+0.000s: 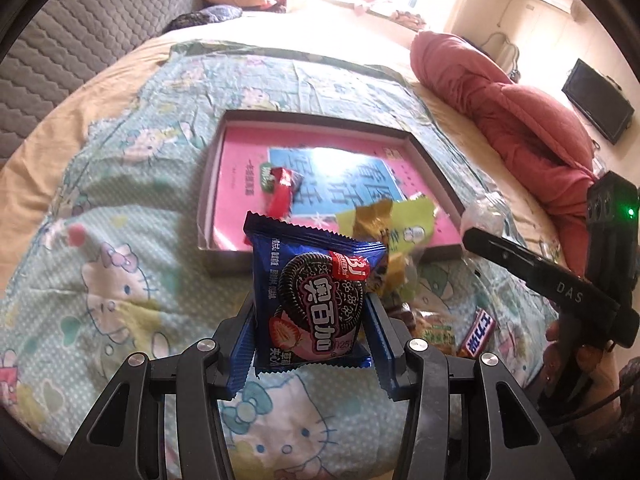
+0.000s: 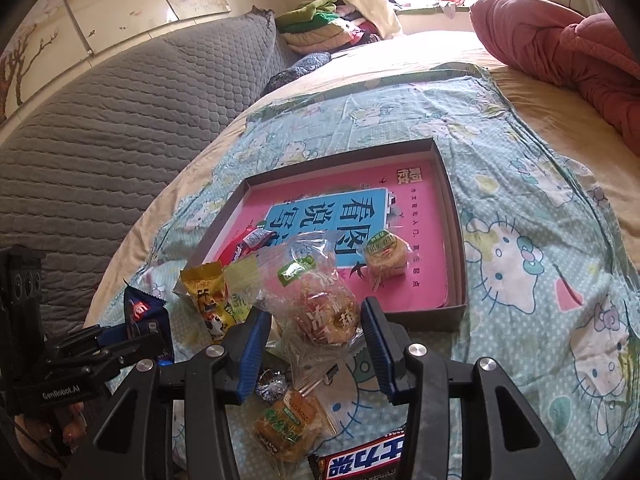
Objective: Organize snacks
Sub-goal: 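Carry the blue biscuit pack over the pink tray with the left gripper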
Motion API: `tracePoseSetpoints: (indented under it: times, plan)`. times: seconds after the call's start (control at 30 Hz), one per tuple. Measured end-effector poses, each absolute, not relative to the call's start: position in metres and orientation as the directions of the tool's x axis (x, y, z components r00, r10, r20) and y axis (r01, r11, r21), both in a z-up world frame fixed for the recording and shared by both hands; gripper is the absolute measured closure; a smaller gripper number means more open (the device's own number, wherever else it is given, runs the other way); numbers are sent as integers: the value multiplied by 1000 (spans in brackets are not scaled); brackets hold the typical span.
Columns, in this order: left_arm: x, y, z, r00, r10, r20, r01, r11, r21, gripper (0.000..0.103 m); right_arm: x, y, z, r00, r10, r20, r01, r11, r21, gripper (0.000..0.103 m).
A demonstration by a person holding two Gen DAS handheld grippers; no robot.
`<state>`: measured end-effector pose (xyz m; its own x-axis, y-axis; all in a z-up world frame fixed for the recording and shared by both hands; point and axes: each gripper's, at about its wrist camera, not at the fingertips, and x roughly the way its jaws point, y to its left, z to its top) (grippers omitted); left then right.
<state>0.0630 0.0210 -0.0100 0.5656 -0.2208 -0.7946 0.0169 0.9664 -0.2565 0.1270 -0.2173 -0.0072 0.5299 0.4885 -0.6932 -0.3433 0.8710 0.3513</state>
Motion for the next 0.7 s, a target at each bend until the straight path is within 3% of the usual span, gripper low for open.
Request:
tracePoseSetpoints:
  times: [0.7]
  plan:
    - [120,57,-8,655,-84,-751,-98,976,-195,51,137,-219,0,575,468,-671,-350,882,315,56]
